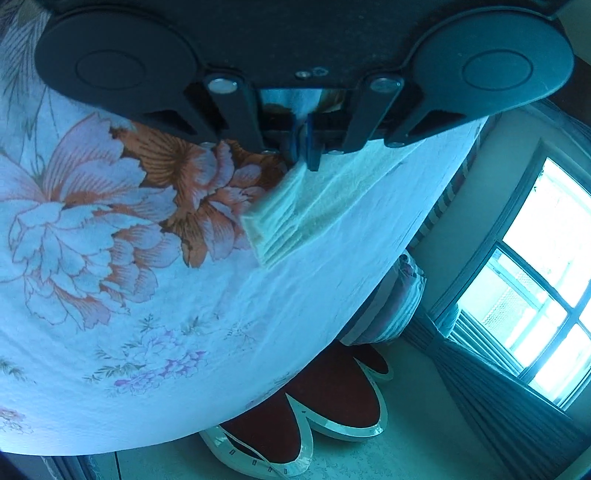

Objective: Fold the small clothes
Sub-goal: 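Carry the cuff across the sweater body with the right tool and release, then grasp the other sleeve cuff with the left tool and lift it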

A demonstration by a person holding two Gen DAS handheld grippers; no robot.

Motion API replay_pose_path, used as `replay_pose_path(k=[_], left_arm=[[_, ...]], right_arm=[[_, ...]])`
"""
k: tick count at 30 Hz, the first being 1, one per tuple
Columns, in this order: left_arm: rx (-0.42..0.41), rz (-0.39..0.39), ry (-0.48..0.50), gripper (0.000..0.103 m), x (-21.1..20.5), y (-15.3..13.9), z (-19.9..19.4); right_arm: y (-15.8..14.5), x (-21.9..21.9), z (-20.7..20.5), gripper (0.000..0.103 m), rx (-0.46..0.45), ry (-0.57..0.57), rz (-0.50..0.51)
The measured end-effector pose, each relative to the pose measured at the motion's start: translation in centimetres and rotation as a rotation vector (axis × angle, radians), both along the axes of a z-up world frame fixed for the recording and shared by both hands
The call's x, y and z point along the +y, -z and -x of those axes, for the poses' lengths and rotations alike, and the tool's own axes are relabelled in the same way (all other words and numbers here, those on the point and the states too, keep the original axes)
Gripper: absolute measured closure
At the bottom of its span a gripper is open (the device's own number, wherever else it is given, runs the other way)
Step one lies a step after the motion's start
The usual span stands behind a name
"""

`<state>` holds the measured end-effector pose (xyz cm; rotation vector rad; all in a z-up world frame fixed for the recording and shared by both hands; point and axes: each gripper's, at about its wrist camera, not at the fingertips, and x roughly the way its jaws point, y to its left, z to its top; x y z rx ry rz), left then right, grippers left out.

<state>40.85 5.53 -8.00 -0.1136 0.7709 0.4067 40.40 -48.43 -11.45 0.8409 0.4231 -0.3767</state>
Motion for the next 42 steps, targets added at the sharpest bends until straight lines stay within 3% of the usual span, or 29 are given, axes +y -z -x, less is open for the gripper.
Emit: replay_pose_path(k=[4, 10, 13, 16, 26, 31, 35, 37, 38, 40, 42], left_arm=[[0.019, -0.044, -0.001, 0.0, 1.6, 0.0, 0.9], [0.0, -0.04, 0.0, 0.0, 4.9, 0.1, 2.2], [-0.009, -0.002, 0.004, 0.0, 7.4, 0.5, 2.3], [0.0, -0.028, -0.017, 0.0, 10.0, 1.1, 2.0], [-0.001, 0.02, -0.102, 0.0, 19.6, 2.7, 2.8], [-0.03, 0.068, -0.094, 0.0, 21.4, 2.9, 3.1], [-0.031, 0.017, -0.108, 0.0, 22.1, 2.5, 3.0], [-0.026, 0.042, -0.112, 0.0, 22.6, 2.4, 2.7], [-0.03, 0.062, -0.107, 0.0, 22.8, 2.4, 2.7], [-0.033, 0.081, -0.098, 0.0, 22.6, 2.4, 2.3], [-0.052, 0.104, -0.078, 0.0, 22.0, 2.2, 1.9]], right_arm=[[-0.9, 0.6, -0.8, 0.098, 0.055, -0.011, 0.061], [-3.9, 3.0, -2.6, 0.098, 0.09, -0.029, 0.177], [-5.9, 5.3, -3.8, 0.098, 0.097, -0.053, 0.25], [-7.6, 8.5, -5.1, 0.098, 0.092, -0.088, 0.322], [-9.6, 25.4, -10.2, 0.098, 0.047, -0.346, 0.444], [-7.9, 35.8, -12.9, 0.098, 0.053, -0.534, 0.465], [-6.1, 42.4, -14.3, 0.098, 0.073, -0.657, 0.472], [-5.1, 45.4, -14.0, 0.098, 0.091, -0.708, 0.492], [-4.4, 46.4, -14.0, 0.096, 0.101, -0.723, 0.493], [-3.4, 48.0, -14.3, 0.066, 0.132, -0.788, 0.491], [-3.8, 49.1, -12.5, 0.056, 0.084, -0.833, 0.578]])
